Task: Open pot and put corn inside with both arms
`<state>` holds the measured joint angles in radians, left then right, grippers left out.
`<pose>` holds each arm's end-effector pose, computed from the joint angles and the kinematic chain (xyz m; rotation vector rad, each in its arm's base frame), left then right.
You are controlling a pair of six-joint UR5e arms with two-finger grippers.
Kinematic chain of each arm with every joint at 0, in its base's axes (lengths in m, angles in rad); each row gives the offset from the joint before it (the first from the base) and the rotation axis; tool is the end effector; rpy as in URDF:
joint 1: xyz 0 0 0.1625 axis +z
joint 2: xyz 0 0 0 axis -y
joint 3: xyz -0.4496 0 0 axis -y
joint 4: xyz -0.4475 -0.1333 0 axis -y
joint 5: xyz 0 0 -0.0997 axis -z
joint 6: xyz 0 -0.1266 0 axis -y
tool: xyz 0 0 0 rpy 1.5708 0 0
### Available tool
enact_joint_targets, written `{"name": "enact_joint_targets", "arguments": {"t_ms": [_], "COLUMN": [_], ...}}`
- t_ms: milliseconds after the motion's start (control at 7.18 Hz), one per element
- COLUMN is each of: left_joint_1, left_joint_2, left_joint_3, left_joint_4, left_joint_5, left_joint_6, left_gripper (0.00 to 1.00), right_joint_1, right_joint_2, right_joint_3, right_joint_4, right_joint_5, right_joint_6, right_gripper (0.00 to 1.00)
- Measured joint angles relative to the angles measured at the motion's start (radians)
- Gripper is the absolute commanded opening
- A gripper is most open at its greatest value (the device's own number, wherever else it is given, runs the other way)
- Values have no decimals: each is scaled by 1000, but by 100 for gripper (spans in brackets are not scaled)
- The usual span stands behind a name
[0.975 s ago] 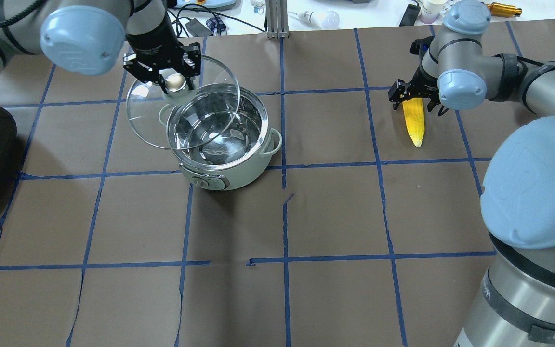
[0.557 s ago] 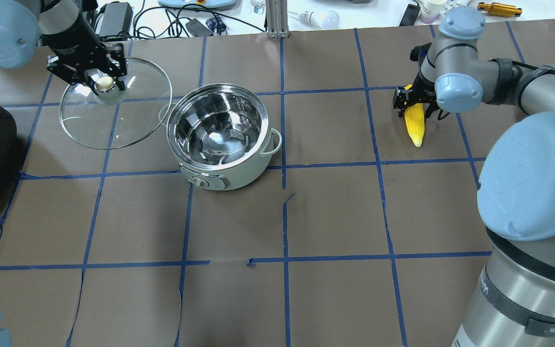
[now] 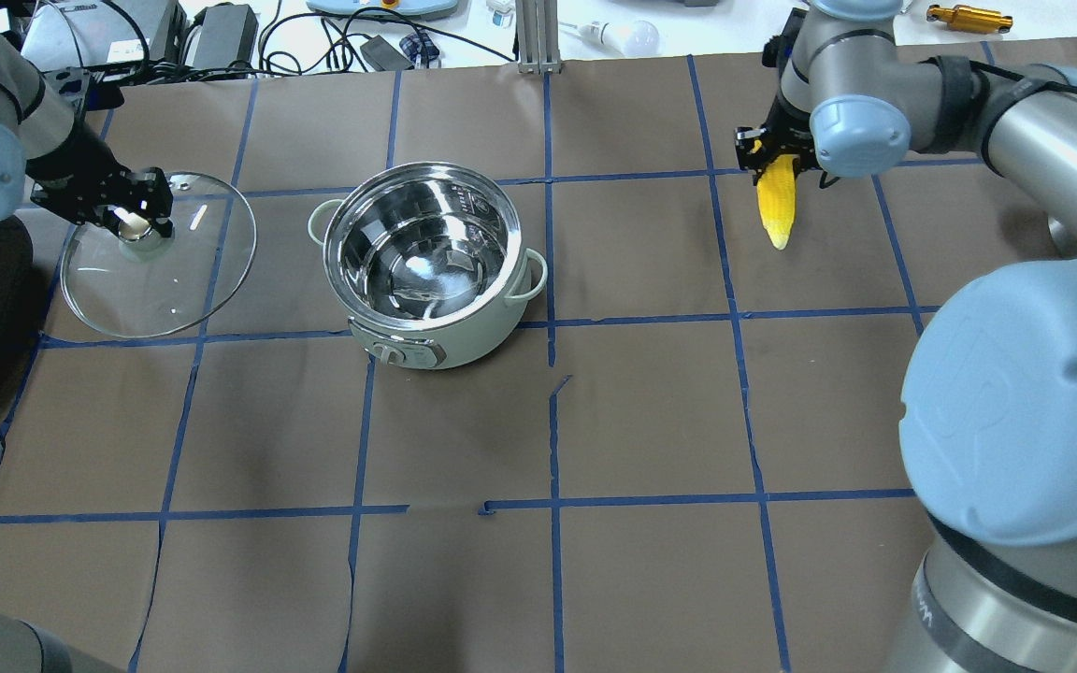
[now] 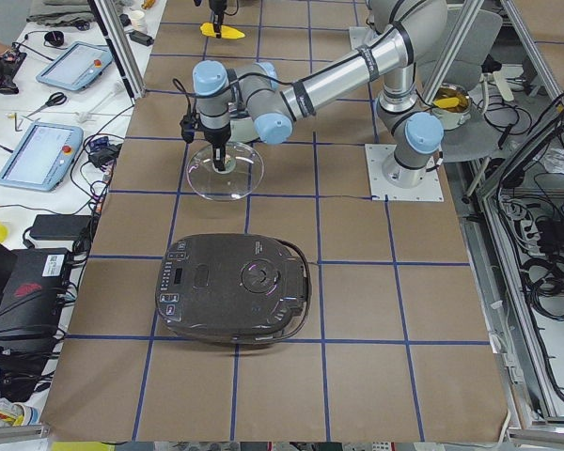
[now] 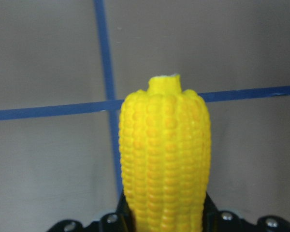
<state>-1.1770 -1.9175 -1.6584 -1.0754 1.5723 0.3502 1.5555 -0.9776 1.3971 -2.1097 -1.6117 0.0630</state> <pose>0.1326 -0.6661 0.2768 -0.0680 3.1160 -0.0879 0.1163 -0.7760 0.2393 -0.1250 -3.0955 0.1866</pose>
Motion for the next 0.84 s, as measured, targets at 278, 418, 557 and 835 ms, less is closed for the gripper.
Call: {"name": "enact_joint_targets", "arguments": {"t_ms": [278,418,557,835], "left_joint_1": [21,24,27,29], "left_joint_2": [-34,-48,-58,-72], "left_joint_3": [-69,-82,-91,-100], "left_joint_4": [112,128,134,136], "left_joint_5": [-11,-18,-21,-24], "left_joint_6": [30,33,34,35], "left_gripper": [2,2,3,23], "right_joint_1": [200,283,350,451], "right_joint_2": [-5,-4,0,37], "right_joint_3": [-173,-251,-299,-332], "right_joint_4": [149,213,245,234], "right_joint_5": [-5,7,26,38], "right_joint_6": [186,258,333,448], "right_gripper": [0,0,0,0]}}
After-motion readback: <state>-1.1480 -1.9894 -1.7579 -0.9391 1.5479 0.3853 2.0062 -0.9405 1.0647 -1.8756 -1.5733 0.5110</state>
